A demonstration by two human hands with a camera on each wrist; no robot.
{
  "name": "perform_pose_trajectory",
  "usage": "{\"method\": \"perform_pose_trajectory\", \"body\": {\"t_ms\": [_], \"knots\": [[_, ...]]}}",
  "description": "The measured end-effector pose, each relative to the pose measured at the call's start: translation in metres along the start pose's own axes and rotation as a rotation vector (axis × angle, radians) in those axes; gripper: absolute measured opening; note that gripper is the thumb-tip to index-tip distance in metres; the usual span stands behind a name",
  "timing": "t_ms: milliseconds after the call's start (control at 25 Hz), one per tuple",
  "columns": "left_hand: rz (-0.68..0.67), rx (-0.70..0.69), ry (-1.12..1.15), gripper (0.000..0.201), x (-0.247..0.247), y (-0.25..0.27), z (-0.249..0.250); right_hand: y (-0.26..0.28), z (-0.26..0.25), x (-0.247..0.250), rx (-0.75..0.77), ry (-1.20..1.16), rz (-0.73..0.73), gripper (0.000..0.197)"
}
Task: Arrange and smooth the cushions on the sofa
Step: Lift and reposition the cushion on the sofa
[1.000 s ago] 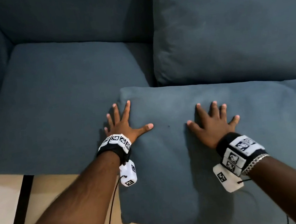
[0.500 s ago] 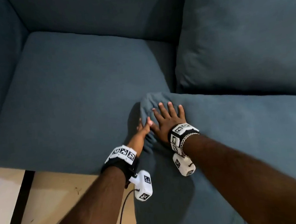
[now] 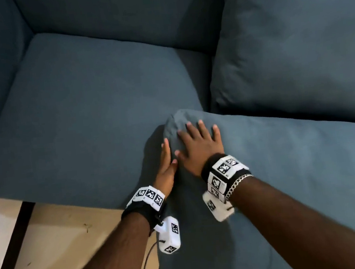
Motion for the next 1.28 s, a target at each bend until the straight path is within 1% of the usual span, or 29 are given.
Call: {"method": "perform_pose_trajectory", "body": {"t_ms": [40, 80, 120, 160, 200, 240, 280, 320, 360, 400, 440, 520, 560, 600, 640, 720, 760, 800, 840, 880, 920, 960, 1000, 1040, 1120, 1160, 1200, 1240, 1280], "knots": [[0.019, -0.015, -0.039, 0.073, 0.002, 0.007, 0.0, 0.006, -0.015, 0.028, 0.074, -0.16, 0.146, 0.063], [0.038, -0.01, -0.061, 0.076, 0.004, 0.015, -0.006, 0.021, -0.026, 0.055, 0.169, -0.279, 0.392, 0.06], [0.049, 0.032, -0.05, 0.076, 0.005, 0.023, -0.015, 0.041, -0.029, 0.075, 0.236, -0.405, 0.642, 0.058], [0.053, 0.12, 0.007, 0.076, 0.004, 0.036, -0.028, 0.058, -0.026, 0.08, 0.261, -0.458, 0.783, 0.058], [0.049, 0.237, 0.082, 0.078, 0.003, 0.057, -0.045, 0.068, -0.021, 0.067, 0.264, -0.34, 0.801, 0.06], [0.052, 0.363, 0.165, 0.08, 0.0, 0.079, -0.054, 0.065, -0.016, 0.039, 0.242, -0.123, 0.641, 0.064], [0.024, 0.523, 0.219, 0.081, -0.004, 0.107, -0.065, 0.06, -0.007, 0.001, 0.183, 0.07, 0.337, 0.067], [0.008, 0.662, 0.257, 0.078, -0.009, 0.136, -0.071, 0.052, 0.007, -0.028, 0.111, 0.165, 0.103, 0.068], [0.002, 0.728, 0.264, 0.071, -0.017, 0.155, -0.073, 0.045, 0.012, -0.036, 0.078, 0.14, 0.001, 0.069], [0.013, 0.773, 0.259, 0.066, -0.022, 0.166, -0.084, 0.04, 0.008, -0.028, 0.083, 0.023, 0.001, 0.067], [0.033, 0.821, 0.291, 0.062, -0.028, 0.178, -0.089, 0.042, -0.005, -0.008, 0.146, -0.153, 0.088, 0.064], [0.086, 0.81, 0.327, 0.063, -0.032, 0.178, -0.091, 0.072, -0.024, 0.043, 0.266, -0.421, 0.454, 0.059], [0.084, 0.794, 0.298, 0.081, -0.034, 0.173, -0.109, 0.091, -0.023, 0.053, 0.286, -0.5, 0.649, 0.06], [0.07, 0.783, 0.253, 0.095, -0.037, 0.165, -0.141, 0.103, -0.016, 0.051, 0.27, -0.459, 0.743, 0.063], [0.114, 0.738, 0.203, 0.102, -0.037, 0.157, -0.166, 0.105, -0.01, 0.035, 0.25, -0.291, 0.702, 0.066], [0.152, 0.705, 0.105, 0.11, -0.035, 0.15, -0.195, 0.097, 0.004, -0.025, 0.12, 0.091, 0.216, 0.069], [0.107, 0.721, 0.053, 0.114, -0.033, 0.155, -0.159, 0.093, 0.01, -0.044, 0.087, 0.143, 0.081, 0.068], [0.109, 0.731, 0.052, 0.114, -0.031, 0.159, -0.124, 0.089, 0.009, -0.044, 0.089, 0.064, 0.07, 0.066], [0.098, 0.715, 0.035, 0.107, -0.029, 0.162, -0.096, 0.089, 0.004, -0.028, 0.132, -0.066, 0.156, 0.064], [0.1, 0.704, 0.011, 0.095, -0.03, 0.163, -0.081, 0.097, -0.001, -0.002, 0.212, -0.178, 0.341, 0.063], [0.117, 0.711, -0.024, 0.083, -0.031, 0.164, -0.072, 0.107, 0.0, 0.022, 0.228, -0.244, 0.565, 0.063], [0.14, 0.724, -0.048, 0.075, -0.033, 0.163, -0.069, 0.112, 0.013, 0.034, 0.185, -0.259, 0.708, 0.065], [0.157, 0.742, -0.063, 0.071, -0.035, 0.163, -0.066, 0.11, 0.031, 0.034, 0.15, -0.202, 0.713, 0.068], [0.17, 0.749, -0.074, 0.07, -0.037, 0.161, -0.066, 0.101, 0.047, 0.023, 0.081, -0.092, 0.543, 0.069], [0.195, 0.753, -0.121, 0.071, -0.041, 0.159, -0.06, 0.082, 0.073, -0.006, -0.033, 0.072, 0.085, 0.07], [0.197, 0.761, -0.134, 0.072, -0.041, 0.158, -0.059, 0.076, 0.075, -0.003, -0.035, 0.018, 0.023, 0.071], [0.199, 0.76, -0.136, 0.075, -0.042, 0.154, -0.062, 0.074, 0.073, 0.016, 0.01, -0.099, 0.103, 0.069], [0.216, 0.756, -0.12, 0.079, -0.042, 0.153, -0.061, 0.08, 0.068, 0.045, 0.073, -0.242, 0.305, 0.065], [0.239, 0.742, -0.116, 0.08, -0.042, 0.151, -0.058, 0.091, 0.067, 0.071, 0.11, -0.384, 0.595, 0.062]]}}
Point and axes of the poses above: each hand's wrist, its own y-axis away from the middle knuckle, its own x-axis out of the back of the hand, z = x × y, the point moved 4 cm from there along -y, towards the middle knuckle, and after that the axes turned 8 degrees about -y, right-handed, at the moved point
